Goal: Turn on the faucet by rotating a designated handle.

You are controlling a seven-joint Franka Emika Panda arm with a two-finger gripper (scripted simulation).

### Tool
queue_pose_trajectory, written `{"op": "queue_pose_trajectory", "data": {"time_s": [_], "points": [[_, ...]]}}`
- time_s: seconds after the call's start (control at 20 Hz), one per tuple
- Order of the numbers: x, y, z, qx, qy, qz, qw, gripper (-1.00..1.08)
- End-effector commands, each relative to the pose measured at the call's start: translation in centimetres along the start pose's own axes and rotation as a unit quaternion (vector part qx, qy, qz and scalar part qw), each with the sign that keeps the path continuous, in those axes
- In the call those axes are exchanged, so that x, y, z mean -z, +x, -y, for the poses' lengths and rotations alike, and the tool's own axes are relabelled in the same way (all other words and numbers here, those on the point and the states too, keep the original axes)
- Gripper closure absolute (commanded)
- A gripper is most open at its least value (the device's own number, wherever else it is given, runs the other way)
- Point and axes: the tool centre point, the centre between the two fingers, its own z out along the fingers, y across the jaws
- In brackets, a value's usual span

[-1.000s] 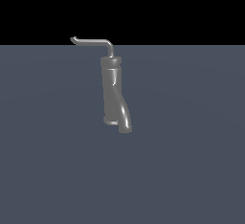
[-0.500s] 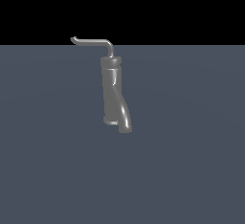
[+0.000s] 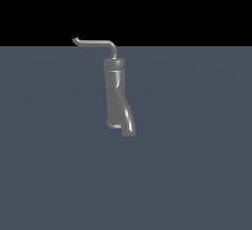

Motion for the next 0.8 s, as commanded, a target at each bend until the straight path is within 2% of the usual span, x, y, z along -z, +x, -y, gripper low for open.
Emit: {"op": "queue_pose_trajectory", "data": {"time_s": [0.0,0.35,0.75], "points": [[-0.8,1.0,1.0,-0.030,0.001,0.002,0.9995,1.08],[-3.2,3.6,3.9,-0.114,0.000,0.003,0.9934,1.08],[-6.5,6.2,7.1,-0.210,-0.006,-0.003,0.9778,1.08]]}}
